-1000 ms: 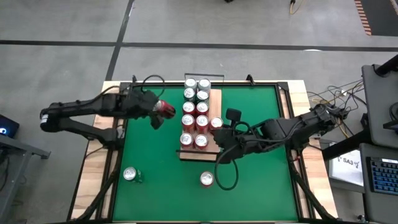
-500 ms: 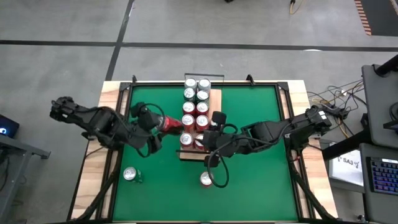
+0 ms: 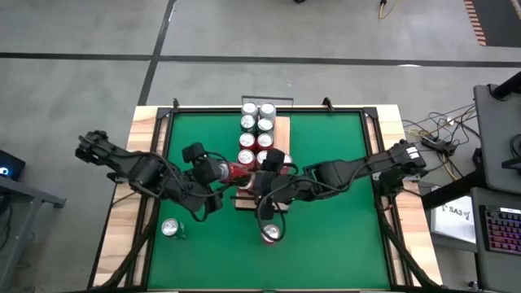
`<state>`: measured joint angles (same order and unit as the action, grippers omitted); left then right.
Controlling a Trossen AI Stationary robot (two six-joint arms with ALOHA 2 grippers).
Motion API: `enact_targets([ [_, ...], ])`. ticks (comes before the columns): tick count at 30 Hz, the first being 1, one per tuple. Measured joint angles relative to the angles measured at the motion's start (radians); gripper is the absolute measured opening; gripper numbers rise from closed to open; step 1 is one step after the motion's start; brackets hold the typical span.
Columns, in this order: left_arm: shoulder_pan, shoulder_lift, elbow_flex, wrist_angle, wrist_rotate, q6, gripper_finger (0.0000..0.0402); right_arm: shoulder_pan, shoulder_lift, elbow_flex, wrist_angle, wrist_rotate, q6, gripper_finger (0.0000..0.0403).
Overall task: Place canned beverage on shelf
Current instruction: Put the soda can on the shelf and aligned with the other red soda can
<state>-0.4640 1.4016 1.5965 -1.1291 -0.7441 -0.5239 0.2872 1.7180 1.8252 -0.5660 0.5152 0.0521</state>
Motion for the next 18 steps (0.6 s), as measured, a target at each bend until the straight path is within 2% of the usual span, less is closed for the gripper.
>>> enact_targets([
  [7,0.0,0.018,0.013,0.003,-0.001,0.014,0.0295,-0.026,0.003,0.0,0.006,-0.007,-0.001,0.0302],
  [12,0.0,0.015,0.013,0.017,-0.01,0.018,0.0295,-0.043,0.003,0.0,0.01,-0.121,-0.012,0.0329],
  [18,0.0,0.014,0.013,0.037,-0.01,0.036,0.0295,-0.064,0.017,-0.002,0.053,-0.122,-0.046,0.0349],
])
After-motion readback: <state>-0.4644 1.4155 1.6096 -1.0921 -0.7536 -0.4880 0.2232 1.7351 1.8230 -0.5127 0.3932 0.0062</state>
